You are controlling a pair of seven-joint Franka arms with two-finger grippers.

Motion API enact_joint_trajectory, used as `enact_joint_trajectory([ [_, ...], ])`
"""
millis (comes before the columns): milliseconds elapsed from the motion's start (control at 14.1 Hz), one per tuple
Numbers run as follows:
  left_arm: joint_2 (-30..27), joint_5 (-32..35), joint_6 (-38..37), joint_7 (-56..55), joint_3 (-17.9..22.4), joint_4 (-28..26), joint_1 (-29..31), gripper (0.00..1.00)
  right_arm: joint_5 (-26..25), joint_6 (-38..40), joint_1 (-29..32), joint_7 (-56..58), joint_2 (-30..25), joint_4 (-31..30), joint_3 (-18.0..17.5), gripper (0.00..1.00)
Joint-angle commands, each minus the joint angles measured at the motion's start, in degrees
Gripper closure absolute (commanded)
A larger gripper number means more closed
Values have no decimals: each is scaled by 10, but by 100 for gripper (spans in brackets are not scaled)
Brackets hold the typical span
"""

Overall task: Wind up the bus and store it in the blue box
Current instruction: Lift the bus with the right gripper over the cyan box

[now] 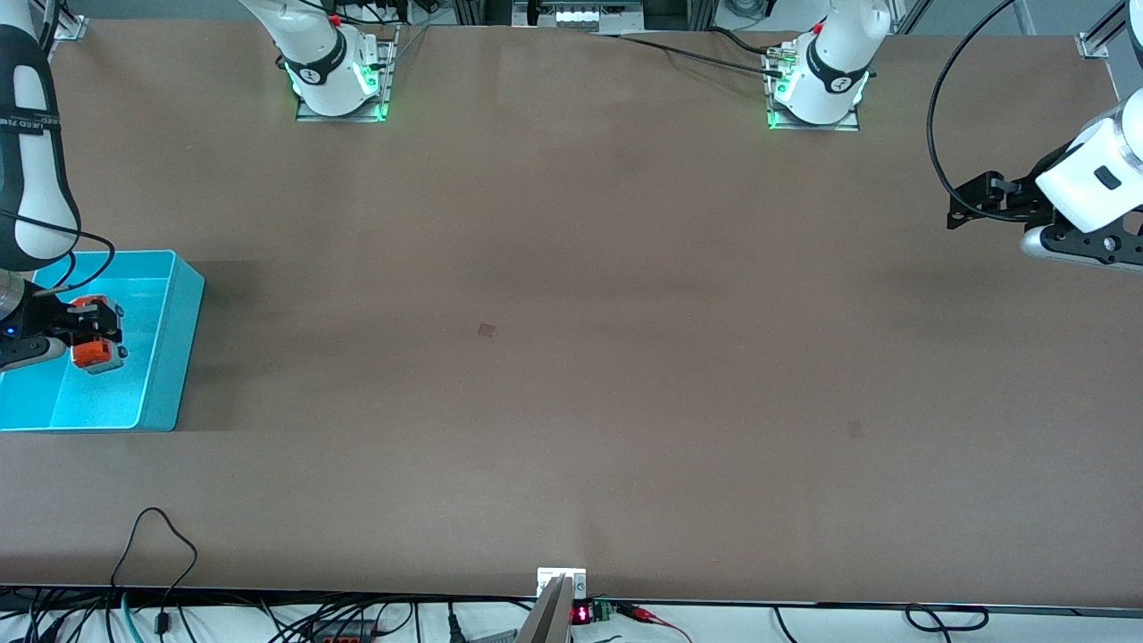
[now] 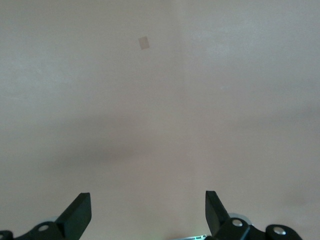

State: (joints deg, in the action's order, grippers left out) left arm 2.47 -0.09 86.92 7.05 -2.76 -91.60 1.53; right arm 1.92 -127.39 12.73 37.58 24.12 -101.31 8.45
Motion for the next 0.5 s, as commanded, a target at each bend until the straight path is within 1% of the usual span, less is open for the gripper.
enact_joint_trajectory([
  [0, -5, 0, -12, -1, -2, 6, 2, 0, -5, -10, 23, -12, 19, 4, 1, 100],
  [213, -5, 0, -13, -1, -2, 6, 2, 0, -3, -17, 28, -15, 31, 4, 3, 100],
  [425, -5, 0, -13, -1, -1, 6, 2, 0, -3, -17, 30, -42, 44, 3, 11, 100],
])
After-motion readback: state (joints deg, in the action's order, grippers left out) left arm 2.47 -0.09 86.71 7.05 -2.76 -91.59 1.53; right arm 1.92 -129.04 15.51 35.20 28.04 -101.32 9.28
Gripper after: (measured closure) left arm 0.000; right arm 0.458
